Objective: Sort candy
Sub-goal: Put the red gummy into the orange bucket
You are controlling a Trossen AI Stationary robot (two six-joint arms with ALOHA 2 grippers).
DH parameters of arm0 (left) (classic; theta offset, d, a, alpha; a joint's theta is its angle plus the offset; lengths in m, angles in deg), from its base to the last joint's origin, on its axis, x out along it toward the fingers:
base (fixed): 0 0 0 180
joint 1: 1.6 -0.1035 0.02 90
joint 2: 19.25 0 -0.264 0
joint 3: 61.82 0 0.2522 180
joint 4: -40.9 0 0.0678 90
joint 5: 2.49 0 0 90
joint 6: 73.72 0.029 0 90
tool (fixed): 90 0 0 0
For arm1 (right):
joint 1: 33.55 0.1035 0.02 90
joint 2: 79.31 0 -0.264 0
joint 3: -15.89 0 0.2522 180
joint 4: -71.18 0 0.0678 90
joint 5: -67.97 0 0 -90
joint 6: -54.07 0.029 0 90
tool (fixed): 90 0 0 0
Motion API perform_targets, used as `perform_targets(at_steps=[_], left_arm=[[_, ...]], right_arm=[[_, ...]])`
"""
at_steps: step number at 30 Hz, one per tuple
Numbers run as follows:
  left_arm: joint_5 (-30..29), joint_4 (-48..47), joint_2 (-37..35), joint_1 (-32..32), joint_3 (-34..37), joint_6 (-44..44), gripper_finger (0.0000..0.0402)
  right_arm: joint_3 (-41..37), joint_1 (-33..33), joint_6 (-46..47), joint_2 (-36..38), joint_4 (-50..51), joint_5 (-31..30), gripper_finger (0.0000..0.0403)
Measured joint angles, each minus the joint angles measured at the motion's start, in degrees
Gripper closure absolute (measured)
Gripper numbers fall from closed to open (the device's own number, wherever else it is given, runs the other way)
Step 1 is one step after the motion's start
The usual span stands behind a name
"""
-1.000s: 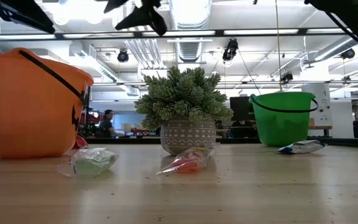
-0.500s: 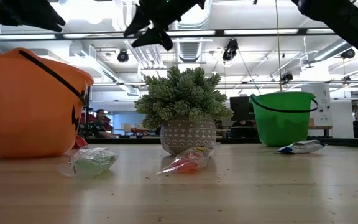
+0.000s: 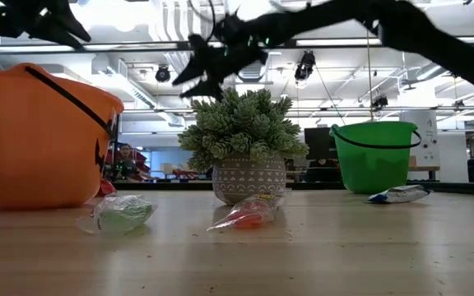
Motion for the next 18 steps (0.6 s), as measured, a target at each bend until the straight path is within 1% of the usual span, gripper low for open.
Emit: perform_targets(at_steps=[2,7,12,18], left_arm=[[0.0,1.2,0.1,-2.2,0.0,0.0,0.0278],[0.1,2.1,0.6,-7.1,0.0,0.0,0.0278],[0.1,2.6,1.6,-10.7,0.0,0.0,0.0278],[0.1,3.3,3.3,-15.4,0.0,0.0,0.0278]], right_arm=[[0.0,-0.8,0.8,-2.3,-1.2,2.0,0.0211],[0.0,-1.5,1.3,-6.4,-4.5,2.3,0.0211],[0.0,-1.4,0.3,-7.8,-5.2,2.6,0.0211],[0.0,-1.4,0.4,-7.9,-6.8,2.7,0.0211]])
